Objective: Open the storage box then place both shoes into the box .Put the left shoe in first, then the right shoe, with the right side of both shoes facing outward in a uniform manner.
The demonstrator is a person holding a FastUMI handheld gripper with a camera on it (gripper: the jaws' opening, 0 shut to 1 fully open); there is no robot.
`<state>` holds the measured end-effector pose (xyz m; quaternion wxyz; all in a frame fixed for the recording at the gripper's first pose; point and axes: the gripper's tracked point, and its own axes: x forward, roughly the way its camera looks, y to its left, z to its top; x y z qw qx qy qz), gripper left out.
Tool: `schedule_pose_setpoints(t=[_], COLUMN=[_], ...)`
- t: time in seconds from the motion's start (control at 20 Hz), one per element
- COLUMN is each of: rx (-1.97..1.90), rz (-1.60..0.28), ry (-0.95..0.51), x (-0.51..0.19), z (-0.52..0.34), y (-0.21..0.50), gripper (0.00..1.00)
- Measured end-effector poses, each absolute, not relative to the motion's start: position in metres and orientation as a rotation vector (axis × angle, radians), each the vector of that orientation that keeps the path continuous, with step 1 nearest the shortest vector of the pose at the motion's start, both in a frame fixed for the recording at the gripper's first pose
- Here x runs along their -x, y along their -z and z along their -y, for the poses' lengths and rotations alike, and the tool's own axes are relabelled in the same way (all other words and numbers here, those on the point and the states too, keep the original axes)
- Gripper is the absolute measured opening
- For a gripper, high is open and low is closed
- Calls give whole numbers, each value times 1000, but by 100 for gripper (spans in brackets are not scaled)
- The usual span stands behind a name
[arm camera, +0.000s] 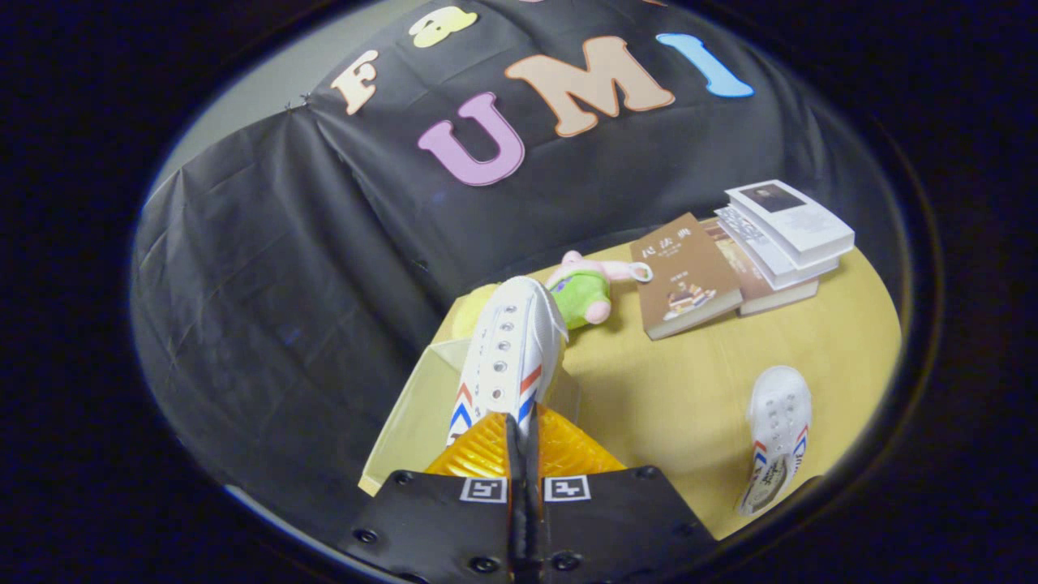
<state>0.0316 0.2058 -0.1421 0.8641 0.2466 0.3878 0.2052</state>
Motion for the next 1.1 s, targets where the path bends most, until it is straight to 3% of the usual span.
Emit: schedule_pose_setpoints(t=[0.7,1.1], rx=[-507,-434], rz=[-964,-996], ry=[-497,-438], x=[-22,-13], z=[-350,-368], y=[186,211], gripper=[3,3])
